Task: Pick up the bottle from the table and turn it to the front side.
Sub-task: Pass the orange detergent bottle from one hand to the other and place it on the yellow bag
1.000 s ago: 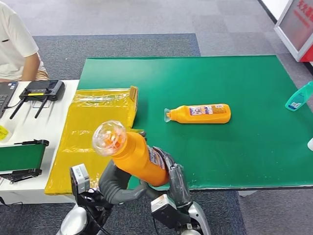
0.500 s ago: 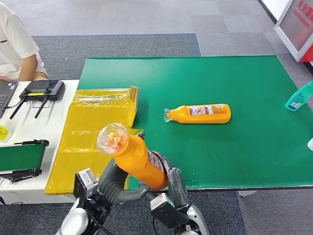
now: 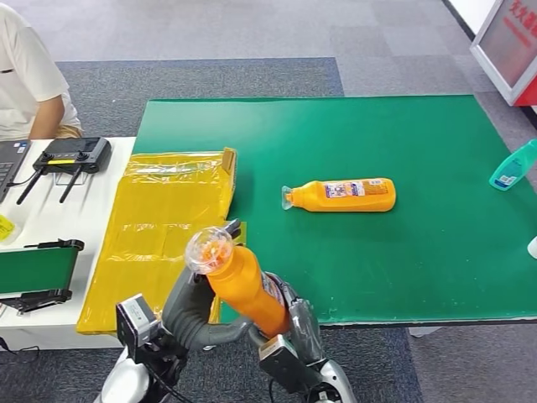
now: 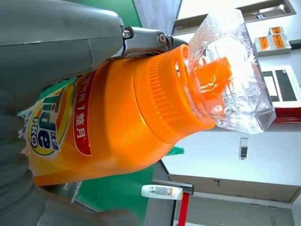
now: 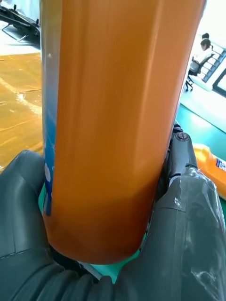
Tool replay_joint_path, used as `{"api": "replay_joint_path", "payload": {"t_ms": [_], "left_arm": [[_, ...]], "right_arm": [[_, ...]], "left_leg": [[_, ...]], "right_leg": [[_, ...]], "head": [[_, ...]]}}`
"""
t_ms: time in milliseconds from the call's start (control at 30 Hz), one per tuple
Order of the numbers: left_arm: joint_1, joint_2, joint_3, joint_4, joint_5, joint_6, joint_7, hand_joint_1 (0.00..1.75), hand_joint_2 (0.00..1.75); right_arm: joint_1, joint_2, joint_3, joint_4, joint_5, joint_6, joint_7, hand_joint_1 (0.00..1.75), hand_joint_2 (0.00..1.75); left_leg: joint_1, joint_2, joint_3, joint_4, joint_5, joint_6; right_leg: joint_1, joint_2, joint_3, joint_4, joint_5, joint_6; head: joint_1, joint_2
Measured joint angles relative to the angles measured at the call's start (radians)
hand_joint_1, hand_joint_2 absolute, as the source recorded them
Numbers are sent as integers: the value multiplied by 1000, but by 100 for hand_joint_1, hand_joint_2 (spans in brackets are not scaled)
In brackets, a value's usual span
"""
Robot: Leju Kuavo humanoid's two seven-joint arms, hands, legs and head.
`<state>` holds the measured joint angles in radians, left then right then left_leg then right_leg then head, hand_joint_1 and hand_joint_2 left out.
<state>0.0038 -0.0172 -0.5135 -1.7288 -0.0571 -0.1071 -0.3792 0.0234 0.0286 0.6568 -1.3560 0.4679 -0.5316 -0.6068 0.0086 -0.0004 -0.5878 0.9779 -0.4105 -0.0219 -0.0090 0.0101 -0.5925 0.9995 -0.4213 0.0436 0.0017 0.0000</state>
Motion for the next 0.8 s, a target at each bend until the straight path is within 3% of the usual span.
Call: {"api": "replay_joint_path", "payload": {"t_ms": [33,633,767,800], "left_arm": [[1,0,0,0,0,0,0,175,175],[25,-21,27,1,78,3,15,175,175],[32,-25,30,1,79,7,10,175,175],[37,-27,32,1,77,13,6,175,175]], "right_arm": [[-1,0,1,1,-1,-1,0,175,175],[1,-4,4,-6,-1,-2,15,171,175],[3,-5,4,-11,-1,-1,17,0,175],[4,-6,4,-13,-2,0,20,0,175]], "left_leg": [[0,0,0,0,0,0],[0,0,0,0,0,0],[0,0,0,0,0,0],[0,0,0,0,0,0]], "right_leg": [[0,0,0,0,0,0],[0,0,0,0,0,0],[0,0,0,0,0,0],[0,0,0,0,0,0]], "head": [[0,0],[0,0],[0,0],[0,0]]}}
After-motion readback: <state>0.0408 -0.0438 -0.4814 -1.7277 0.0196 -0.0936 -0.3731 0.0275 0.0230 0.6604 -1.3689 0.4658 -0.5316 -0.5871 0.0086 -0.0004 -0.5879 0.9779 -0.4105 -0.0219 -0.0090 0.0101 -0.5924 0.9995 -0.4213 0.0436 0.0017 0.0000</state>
